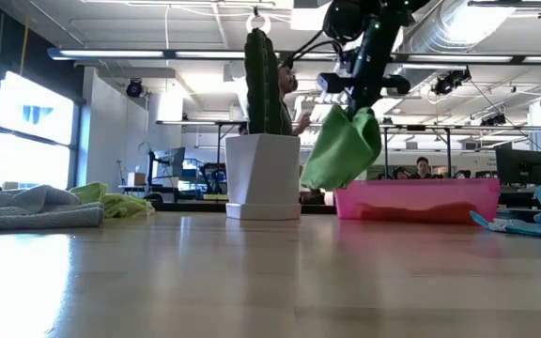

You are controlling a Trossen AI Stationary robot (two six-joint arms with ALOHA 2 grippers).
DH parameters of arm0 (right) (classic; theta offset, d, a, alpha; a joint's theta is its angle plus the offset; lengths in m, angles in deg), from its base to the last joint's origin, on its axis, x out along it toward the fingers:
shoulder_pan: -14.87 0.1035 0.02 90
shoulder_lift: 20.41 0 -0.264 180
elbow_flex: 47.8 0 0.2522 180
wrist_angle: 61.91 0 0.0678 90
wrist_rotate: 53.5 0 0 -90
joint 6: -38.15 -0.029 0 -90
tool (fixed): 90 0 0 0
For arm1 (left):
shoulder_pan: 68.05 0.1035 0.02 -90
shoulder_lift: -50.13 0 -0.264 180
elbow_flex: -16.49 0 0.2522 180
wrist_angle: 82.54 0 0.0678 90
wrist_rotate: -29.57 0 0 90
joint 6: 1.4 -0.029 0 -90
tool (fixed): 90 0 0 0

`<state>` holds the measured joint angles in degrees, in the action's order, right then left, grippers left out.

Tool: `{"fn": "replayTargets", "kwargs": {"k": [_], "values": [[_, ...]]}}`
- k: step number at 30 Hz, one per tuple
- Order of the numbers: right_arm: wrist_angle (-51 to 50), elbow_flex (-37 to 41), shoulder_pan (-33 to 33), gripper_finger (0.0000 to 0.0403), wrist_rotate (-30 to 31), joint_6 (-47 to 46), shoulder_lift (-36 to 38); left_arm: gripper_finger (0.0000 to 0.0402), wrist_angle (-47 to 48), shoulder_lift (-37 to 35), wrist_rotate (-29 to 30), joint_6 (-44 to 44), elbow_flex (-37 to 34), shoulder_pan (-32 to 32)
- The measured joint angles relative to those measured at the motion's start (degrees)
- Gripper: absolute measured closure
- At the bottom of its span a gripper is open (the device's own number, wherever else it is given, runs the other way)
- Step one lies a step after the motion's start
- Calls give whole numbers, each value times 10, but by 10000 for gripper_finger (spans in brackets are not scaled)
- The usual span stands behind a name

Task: Fold microfiber towels
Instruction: Put the green microfiber towel into the red bin

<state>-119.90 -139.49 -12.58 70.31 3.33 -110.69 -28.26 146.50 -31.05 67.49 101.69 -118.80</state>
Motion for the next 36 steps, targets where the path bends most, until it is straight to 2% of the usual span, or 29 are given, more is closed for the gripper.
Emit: {"fn": "replayTargets", "kwargs": {"k": [4,10,15,21,24,30,36], "values": [[-100,-1,-12,402,-11,-45,5,225,0,0,0,0,0,-1],[-291,-1,0,402,32,-174,5,225,1,0,0,-24,0,-1],[-351,0,21,402,41,-260,5,225,1,0,0,-31,0,-1],[-346,0,43,402,57,-294,2,225,1,0,0,-31,0,-4],[-317,0,45,402,57,-275,-4,225,1,0,0,-31,0,-8],[-152,0,33,402,72,-189,1,225,1,0,0,-26,0,-11],[-18,0,-1,402,25,-128,5,225,3,0,1,-16,0,-17]]}}
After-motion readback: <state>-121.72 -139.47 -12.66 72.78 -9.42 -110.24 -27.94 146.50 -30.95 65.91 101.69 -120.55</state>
